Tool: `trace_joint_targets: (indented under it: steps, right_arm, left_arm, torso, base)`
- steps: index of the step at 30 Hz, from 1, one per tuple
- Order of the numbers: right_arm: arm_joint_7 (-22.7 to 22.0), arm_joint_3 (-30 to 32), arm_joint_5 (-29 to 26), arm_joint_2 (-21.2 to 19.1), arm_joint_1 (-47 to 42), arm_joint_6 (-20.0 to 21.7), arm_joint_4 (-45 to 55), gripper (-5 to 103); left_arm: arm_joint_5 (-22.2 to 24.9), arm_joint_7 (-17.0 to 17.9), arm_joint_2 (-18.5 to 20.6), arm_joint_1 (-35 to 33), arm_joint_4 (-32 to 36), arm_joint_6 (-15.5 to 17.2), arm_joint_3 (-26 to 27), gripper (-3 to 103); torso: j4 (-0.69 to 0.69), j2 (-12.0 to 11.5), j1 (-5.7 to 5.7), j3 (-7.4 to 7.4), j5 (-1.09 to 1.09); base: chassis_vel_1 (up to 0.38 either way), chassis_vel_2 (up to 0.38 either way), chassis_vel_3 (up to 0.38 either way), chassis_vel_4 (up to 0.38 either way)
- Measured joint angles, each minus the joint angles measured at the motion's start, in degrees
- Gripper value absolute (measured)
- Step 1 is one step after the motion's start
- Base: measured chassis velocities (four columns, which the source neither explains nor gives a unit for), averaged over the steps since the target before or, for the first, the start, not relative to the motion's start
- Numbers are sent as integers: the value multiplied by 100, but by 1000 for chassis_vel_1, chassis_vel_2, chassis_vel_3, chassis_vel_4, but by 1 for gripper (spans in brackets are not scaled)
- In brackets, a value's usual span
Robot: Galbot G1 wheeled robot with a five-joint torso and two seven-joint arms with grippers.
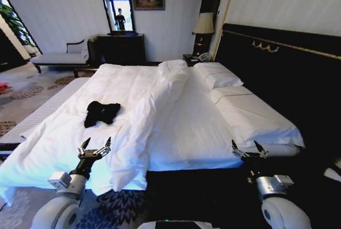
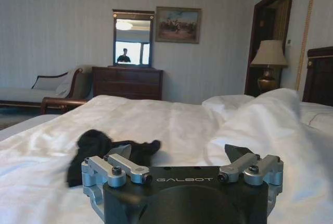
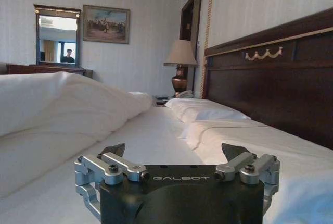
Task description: Fold the clothes on the bed.
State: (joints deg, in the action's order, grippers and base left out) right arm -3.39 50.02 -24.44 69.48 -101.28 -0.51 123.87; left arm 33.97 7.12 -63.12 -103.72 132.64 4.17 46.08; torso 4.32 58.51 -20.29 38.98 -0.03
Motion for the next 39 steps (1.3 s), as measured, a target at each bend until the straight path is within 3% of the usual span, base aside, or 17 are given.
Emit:
trace_joint_targets:
  steps: [9, 12, 17, 26, 39]
  right_arm:
    - [8, -18, -28, 24, -2, -27, 5, 100]
    - [11, -13, -30, 34, -12, -40, 9, 100]
    - [10, -17, -19, 67, -15, -45, 11, 100]
    - [26, -23, -62, 64, -27, -61, 48, 100]
    - [24, -13, -35, 72, -48, -82, 46, 100]
  left_arm:
    - [-32, -4, 27, 9, -12, 0, -37, 100]
    - [-37, -2, 37, 39, -25, 0, -64, 100]
    - [-53, -2, 37, 72, -48, 4, -108, 100]
    - [-155, -5, 8, 81, -131, 1, -154, 100]
    - [-163, -32, 2, 72, -110, -14, -196, 100]
  torso:
    - [1, 0, 0, -1, -2]
    - [-1, 0, 0, 0, 6]
    - [3, 0, 0, 0, 6]
    - [0, -1, -4, 2, 2]
    - [1, 0, 0, 0, 4]
  base:
    - [126, 237, -132, -232]
    - [-48, 118, 72, -110]
    - [-137, 79, 115, -89]
    - [-73, 81, 64, -86]
    - [126, 114, -126, -131]
